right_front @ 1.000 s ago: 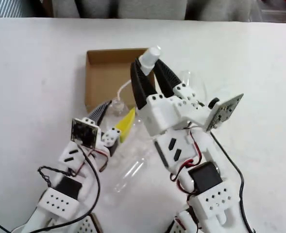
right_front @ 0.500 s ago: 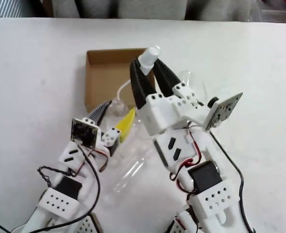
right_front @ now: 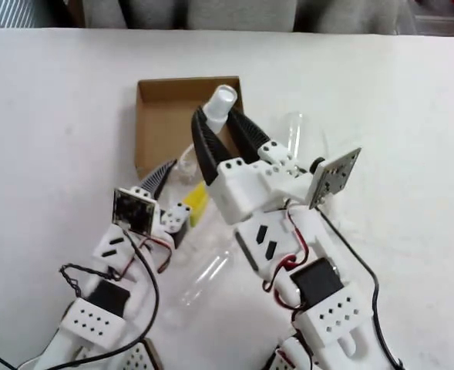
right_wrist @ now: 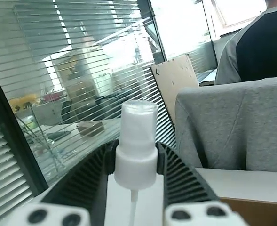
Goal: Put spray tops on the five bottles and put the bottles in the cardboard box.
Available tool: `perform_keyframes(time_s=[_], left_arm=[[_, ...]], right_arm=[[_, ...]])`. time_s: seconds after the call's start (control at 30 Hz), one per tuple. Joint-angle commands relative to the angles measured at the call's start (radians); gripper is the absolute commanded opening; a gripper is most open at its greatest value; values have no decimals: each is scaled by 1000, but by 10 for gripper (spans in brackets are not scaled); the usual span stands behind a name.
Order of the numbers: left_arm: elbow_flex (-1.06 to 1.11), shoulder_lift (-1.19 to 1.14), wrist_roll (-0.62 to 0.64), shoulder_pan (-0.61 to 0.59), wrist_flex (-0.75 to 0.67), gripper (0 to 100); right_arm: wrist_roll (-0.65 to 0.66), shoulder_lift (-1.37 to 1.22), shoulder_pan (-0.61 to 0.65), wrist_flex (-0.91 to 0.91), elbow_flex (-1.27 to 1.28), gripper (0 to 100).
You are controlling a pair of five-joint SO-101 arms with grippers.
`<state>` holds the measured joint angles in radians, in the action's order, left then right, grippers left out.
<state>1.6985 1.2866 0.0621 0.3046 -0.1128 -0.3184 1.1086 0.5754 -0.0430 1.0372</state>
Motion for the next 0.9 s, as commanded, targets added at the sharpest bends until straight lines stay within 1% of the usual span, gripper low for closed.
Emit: perform_keyframes(time_s=[0.0, 0.33, 0.43, 0.63, 0.87], left_arm=[[-2, 24, 12, 7, -11, 102], [-2, 24, 12, 5, -11, 102], [-2, 24, 12, 5, -11, 102], [-2, 24, 12, 5, -11, 102], [-2, 24, 12, 4, -11, 102]], right_arm=[[14, -8, 8, 22, 8, 15], [14, -10, 8, 22, 61, 15], [14, -48, 12, 25, 55, 15], [15, -199, 8, 163, 57, 15], [15, -252, 15, 182, 58, 15]])
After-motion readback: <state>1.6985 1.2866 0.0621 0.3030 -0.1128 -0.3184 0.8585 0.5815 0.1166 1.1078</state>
